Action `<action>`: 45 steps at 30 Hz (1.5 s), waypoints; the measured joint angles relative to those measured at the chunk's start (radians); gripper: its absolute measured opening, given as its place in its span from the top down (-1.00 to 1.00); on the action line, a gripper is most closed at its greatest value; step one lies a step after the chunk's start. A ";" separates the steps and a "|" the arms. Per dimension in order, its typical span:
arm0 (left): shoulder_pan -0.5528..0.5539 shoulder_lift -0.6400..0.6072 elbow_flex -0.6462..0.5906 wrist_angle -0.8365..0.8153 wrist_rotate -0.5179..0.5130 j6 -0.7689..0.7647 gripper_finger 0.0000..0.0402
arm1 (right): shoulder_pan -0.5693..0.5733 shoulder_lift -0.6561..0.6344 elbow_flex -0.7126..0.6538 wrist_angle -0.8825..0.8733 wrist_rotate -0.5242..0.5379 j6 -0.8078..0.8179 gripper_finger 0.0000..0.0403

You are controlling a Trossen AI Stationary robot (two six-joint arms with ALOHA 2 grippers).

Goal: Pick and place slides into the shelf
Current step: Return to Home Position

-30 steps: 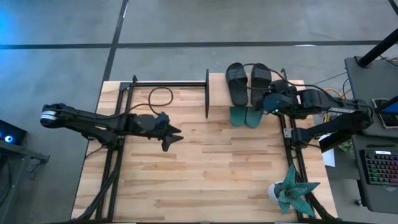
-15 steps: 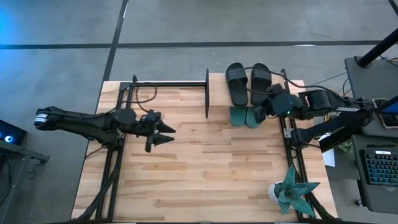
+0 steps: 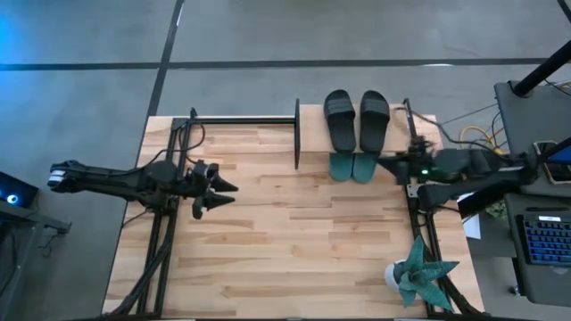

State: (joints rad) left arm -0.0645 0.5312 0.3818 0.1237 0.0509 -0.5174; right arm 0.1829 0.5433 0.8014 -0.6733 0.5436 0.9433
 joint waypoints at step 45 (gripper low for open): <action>0.050 -0.464 -0.349 -0.087 -0.118 0.138 0.05 | 0.000 -0.543 -0.570 0.528 -0.236 -0.493 0.96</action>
State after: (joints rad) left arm -0.0141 0.0667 0.0326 0.0365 -0.0675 -0.3794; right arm 0.1825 0.0005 0.2315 -0.1455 0.3073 0.4503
